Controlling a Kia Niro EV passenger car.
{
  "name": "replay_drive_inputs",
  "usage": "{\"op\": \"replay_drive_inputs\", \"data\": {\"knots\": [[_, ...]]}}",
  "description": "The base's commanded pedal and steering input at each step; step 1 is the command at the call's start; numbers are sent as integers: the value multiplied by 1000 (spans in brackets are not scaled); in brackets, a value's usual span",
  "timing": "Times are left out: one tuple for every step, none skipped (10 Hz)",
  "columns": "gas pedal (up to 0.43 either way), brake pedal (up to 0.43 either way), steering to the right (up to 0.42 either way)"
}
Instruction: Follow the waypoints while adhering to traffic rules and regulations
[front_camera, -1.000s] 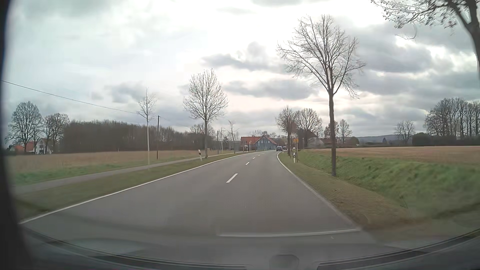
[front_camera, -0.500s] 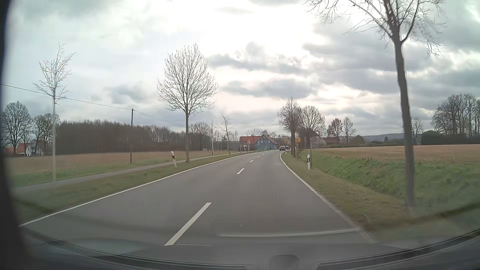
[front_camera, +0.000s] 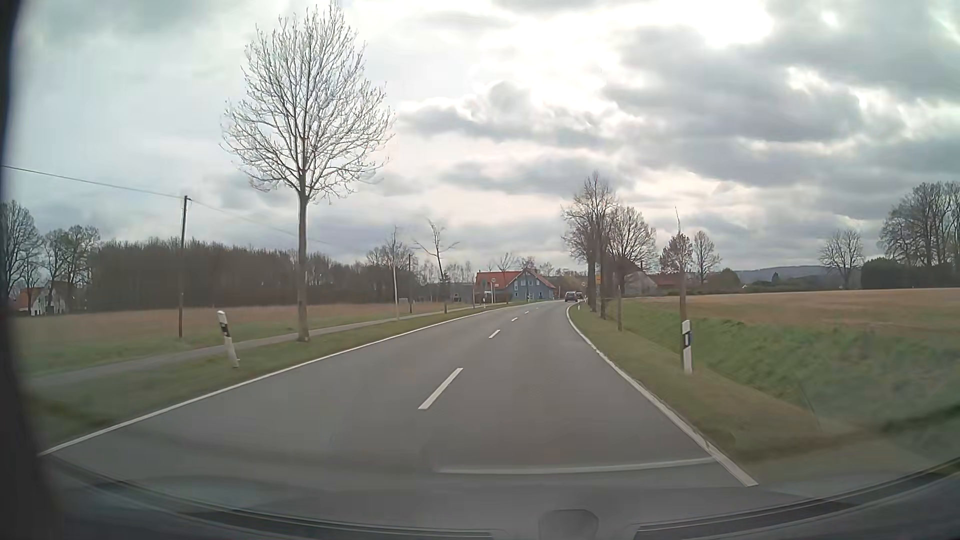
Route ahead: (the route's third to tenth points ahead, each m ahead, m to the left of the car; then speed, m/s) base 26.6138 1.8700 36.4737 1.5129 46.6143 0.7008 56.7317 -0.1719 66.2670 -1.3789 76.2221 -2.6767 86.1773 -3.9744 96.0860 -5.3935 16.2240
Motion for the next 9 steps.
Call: {"op": "replay_drive_inputs", "data": {"knots": [[110,0,9],[98,0,10],[87,0,11],[87,0,11],[87,0,11],[87,0,11],[87,0,11],[87,0,11],[87,0,11]]}}
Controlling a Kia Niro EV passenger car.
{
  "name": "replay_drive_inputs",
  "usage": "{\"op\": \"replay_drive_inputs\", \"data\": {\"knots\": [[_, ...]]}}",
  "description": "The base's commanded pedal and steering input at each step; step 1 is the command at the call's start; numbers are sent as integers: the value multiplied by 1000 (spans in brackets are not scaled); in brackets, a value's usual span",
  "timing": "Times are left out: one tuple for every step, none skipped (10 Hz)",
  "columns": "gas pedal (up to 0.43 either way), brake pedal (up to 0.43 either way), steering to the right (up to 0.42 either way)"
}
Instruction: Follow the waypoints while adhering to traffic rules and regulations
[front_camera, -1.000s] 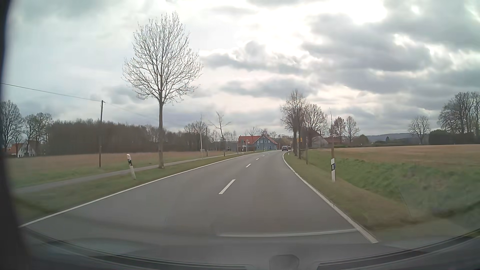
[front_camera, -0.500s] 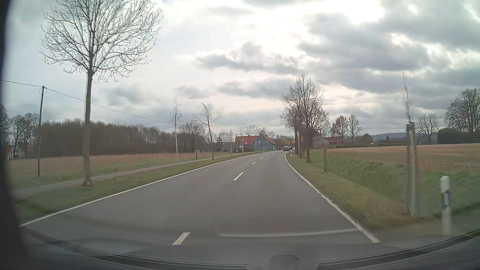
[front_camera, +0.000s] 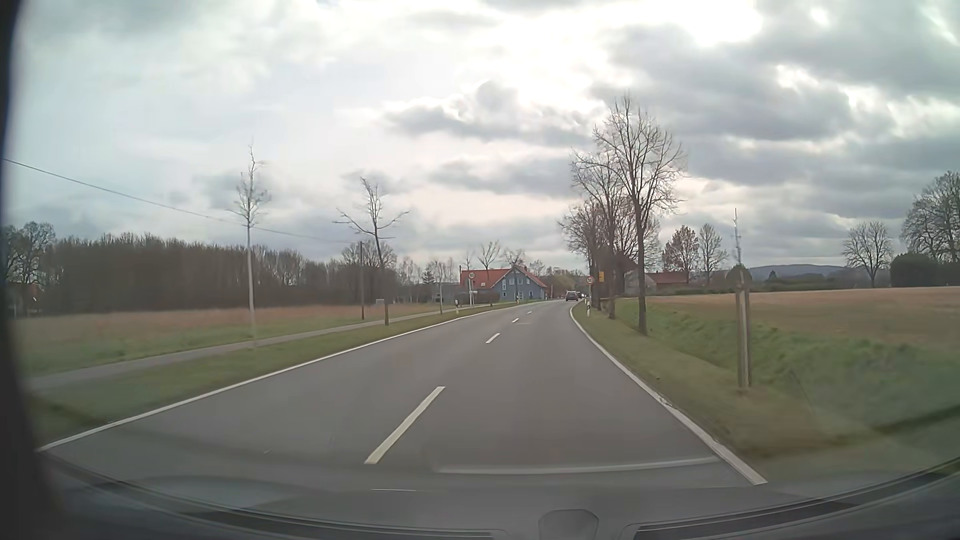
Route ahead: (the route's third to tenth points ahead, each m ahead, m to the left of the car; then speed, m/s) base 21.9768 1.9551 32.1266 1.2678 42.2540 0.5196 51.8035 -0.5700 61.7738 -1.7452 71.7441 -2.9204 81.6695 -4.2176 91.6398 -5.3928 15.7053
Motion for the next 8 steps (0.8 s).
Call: {"op": "replay_drive_inputs", "data": {"knots": [[87,0,11],[87,0,11],[87,0,11],[87,0,11],[98,0,11],[110,0,11],[130,0,11],[130,0,11]]}}
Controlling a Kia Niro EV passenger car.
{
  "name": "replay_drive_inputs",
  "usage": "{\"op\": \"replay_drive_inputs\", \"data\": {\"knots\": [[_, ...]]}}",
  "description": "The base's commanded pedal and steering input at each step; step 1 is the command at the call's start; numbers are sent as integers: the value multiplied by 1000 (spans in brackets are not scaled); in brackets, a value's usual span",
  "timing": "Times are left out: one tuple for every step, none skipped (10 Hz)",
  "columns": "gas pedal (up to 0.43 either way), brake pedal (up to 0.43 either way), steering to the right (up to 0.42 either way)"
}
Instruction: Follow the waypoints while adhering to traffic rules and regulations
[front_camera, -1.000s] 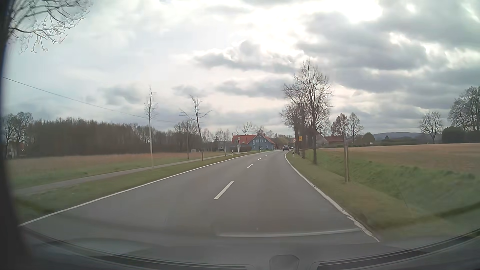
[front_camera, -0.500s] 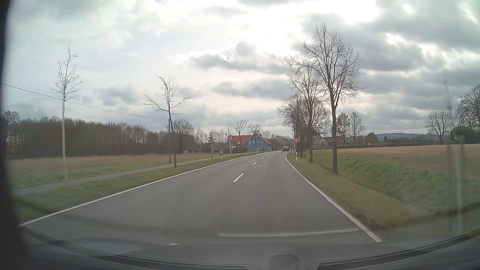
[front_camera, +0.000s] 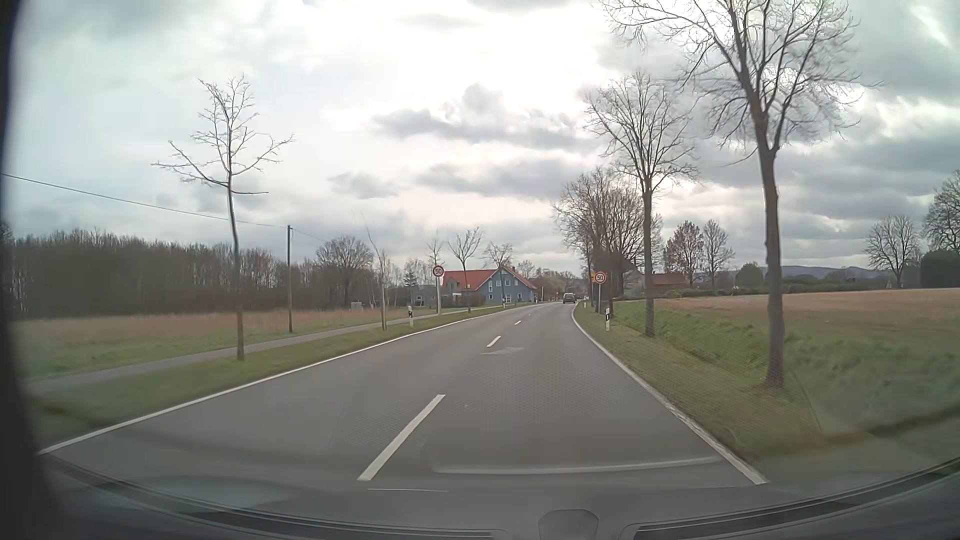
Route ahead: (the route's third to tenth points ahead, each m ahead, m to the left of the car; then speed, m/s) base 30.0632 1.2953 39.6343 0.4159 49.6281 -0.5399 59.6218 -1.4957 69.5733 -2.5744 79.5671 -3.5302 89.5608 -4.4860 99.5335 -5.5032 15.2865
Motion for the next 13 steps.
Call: {"op": "replay_drive_inputs", "data": {"knots": [[130,0,12],[130,0,13],[118,0,14],[98,0,14],[87,0,13],[87,0,13],[87,0,13],[87,0,13],[98,0,13],[110,0,13],[118,0,13],[130,0,13],[138,0,14]]}}
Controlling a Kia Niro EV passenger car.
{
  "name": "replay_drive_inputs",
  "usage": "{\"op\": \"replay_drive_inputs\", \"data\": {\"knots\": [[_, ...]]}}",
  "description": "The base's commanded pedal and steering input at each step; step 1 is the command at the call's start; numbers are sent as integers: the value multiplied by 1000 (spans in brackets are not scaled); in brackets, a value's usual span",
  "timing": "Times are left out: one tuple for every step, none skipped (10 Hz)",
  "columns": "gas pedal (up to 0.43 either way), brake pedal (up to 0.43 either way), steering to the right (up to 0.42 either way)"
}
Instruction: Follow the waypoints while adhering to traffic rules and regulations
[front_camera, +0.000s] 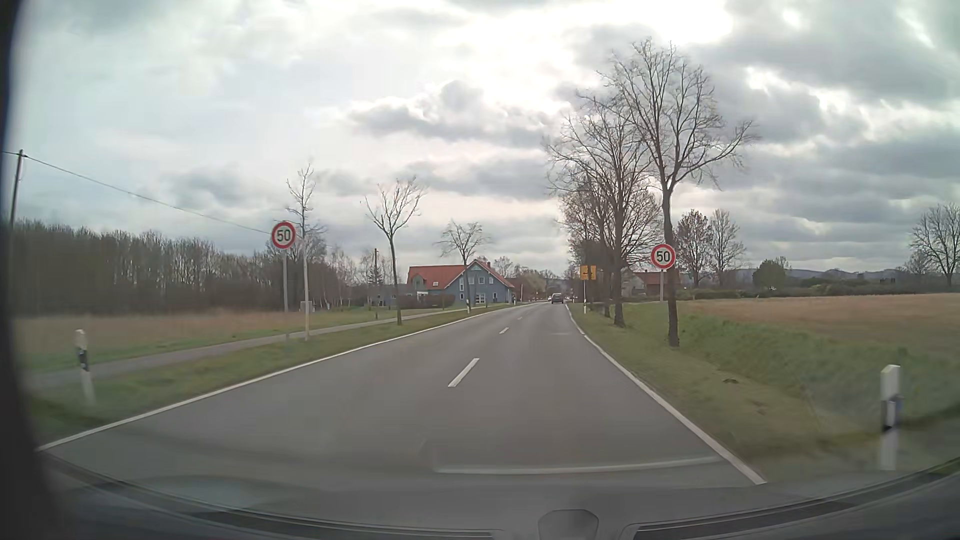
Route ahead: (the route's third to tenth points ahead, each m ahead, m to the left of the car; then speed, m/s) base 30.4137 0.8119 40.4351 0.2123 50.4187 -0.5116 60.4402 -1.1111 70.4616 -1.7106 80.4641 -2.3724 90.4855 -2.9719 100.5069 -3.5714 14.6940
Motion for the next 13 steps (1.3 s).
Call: {"op": "replay_drive_inputs", "data": {"knots": [[150,0,13],[150,0,14],[150,0,13],[138,0,13],[118,0,13],[110,0,13],[110,0,13],[98,0,12],[98,0,12],[110,0,12],[110,0,12],[118,0,12],[130,0,12]]}}
